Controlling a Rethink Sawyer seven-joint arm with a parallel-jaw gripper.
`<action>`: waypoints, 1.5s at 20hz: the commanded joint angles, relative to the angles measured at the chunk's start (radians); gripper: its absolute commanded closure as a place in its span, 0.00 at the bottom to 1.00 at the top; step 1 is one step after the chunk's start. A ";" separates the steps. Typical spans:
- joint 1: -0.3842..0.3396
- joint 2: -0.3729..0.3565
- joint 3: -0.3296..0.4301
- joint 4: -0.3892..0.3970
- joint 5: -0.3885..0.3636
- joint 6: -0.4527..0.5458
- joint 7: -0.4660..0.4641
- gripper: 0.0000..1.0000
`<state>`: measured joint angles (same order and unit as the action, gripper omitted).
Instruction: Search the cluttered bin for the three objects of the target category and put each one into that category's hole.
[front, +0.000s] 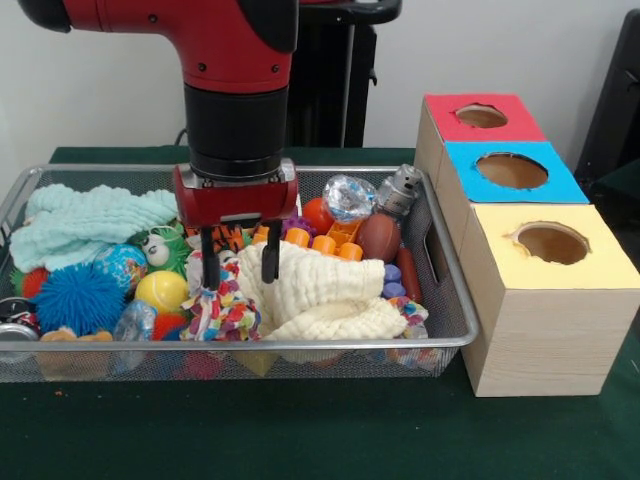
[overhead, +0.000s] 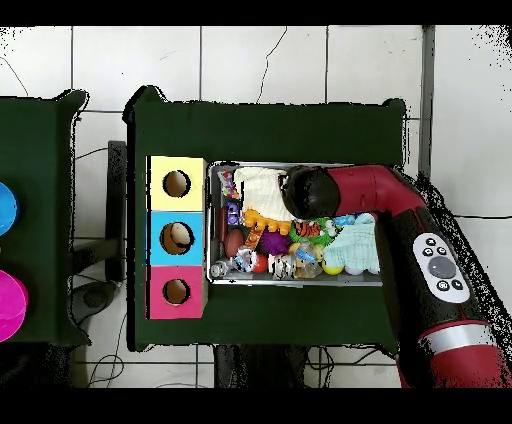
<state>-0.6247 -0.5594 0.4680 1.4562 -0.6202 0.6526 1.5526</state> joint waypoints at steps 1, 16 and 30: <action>-0.008 0.044 -0.047 0.029 -0.115 -0.076 -0.056 0.00; -0.015 0.168 -0.133 0.003 -0.162 -0.128 0.005 0.00; -0.023 0.174 -0.114 0.038 -0.055 -0.041 -0.031 1.00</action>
<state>-0.6307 -0.4639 0.3672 1.4536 -0.6849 0.5165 1.5528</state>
